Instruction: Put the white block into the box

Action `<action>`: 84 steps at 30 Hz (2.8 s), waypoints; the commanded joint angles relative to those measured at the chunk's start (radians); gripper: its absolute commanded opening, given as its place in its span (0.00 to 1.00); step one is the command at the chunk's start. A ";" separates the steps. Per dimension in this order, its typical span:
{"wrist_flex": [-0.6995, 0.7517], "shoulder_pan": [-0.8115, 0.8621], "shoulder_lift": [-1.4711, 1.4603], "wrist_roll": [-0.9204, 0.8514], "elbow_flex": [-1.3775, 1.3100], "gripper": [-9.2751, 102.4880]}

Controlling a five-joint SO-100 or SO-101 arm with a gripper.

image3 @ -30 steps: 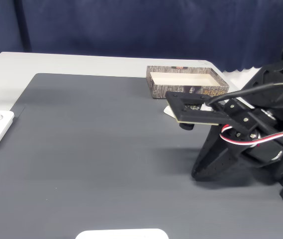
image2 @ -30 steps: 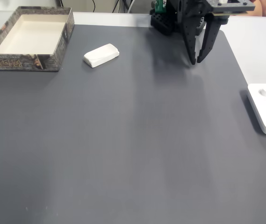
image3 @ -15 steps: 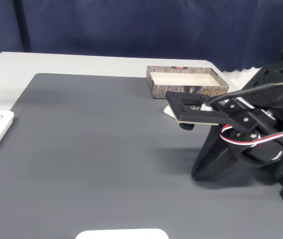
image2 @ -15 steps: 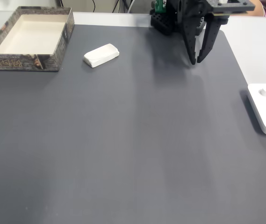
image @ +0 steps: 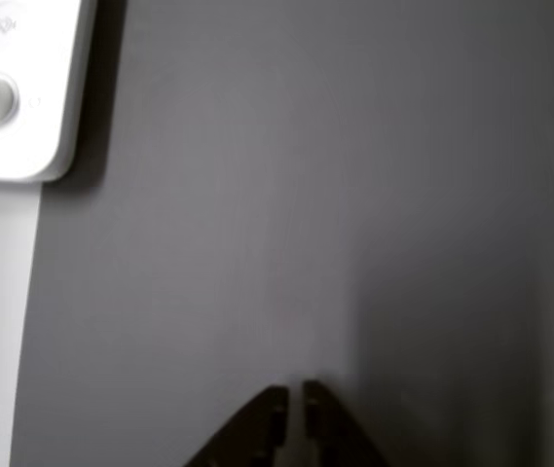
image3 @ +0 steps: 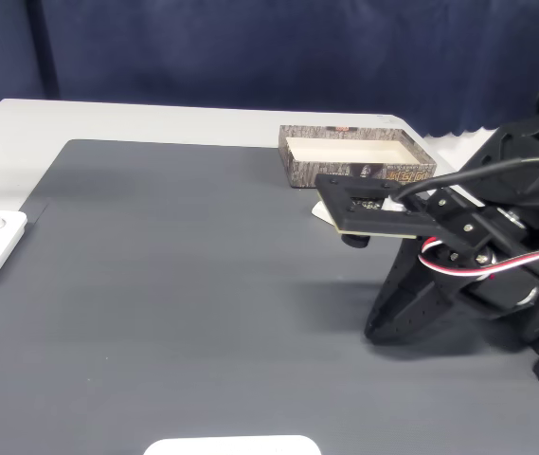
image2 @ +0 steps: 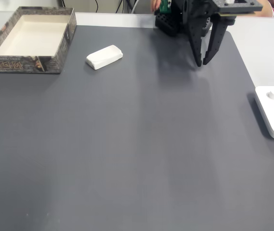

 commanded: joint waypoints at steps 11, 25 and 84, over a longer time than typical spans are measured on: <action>0.003 0.043 0.035 -0.008 0.021 0.07; -0.002 0.110 -0.166 -0.025 -0.127 0.07; 0.140 1.043 -1.631 0.236 -1.270 0.07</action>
